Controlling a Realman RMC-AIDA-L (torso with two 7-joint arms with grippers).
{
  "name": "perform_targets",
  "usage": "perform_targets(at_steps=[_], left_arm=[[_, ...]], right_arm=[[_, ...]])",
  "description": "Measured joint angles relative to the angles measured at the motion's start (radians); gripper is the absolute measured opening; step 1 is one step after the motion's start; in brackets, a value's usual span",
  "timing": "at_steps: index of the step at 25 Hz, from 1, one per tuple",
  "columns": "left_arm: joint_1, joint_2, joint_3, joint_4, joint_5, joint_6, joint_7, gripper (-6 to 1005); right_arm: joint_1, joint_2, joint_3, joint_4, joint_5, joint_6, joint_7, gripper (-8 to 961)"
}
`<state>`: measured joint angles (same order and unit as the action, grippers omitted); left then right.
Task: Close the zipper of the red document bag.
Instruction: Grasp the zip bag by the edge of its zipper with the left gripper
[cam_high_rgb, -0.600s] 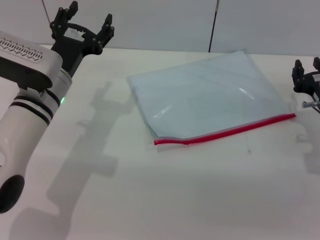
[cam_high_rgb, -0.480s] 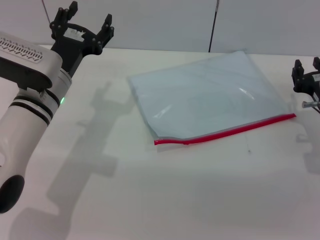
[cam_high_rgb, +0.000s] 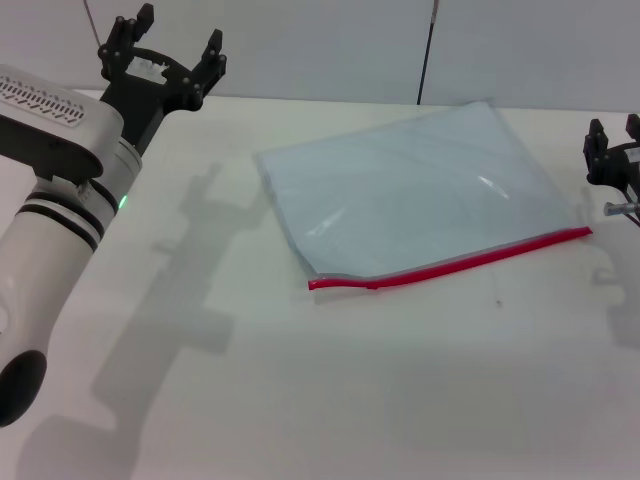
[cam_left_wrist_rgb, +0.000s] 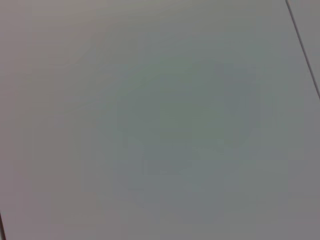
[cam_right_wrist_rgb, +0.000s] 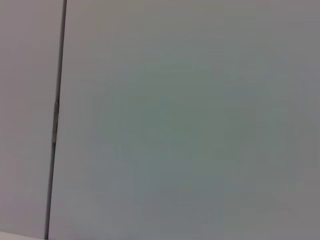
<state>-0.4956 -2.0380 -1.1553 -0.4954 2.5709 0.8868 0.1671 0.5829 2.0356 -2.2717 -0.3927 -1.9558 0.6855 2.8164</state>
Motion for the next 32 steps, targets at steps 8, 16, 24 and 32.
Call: perform_targets(at_steps=[8,16,24,32], left_arm=[[0.000,0.001,0.000,0.000,0.009,0.001,0.000,832],[0.000,0.001,0.037,-0.013,0.003,-0.028,-0.002,832],[-0.011,0.012,0.063,-0.159,0.014,-0.283,0.017,831],[0.002,0.025,0.038,-0.423,0.014,-0.694,0.186,832]], right_arm=[[0.000,0.000,0.000,0.000,0.000,-0.003,0.000,424],[-0.002,0.000,0.000,0.000,0.000,-0.006,0.000,424],[-0.007,0.000,0.000,0.004,0.000,-0.007,0.000,423],[-0.008,0.000,0.000,0.007,0.007,-0.009,0.000,423]])
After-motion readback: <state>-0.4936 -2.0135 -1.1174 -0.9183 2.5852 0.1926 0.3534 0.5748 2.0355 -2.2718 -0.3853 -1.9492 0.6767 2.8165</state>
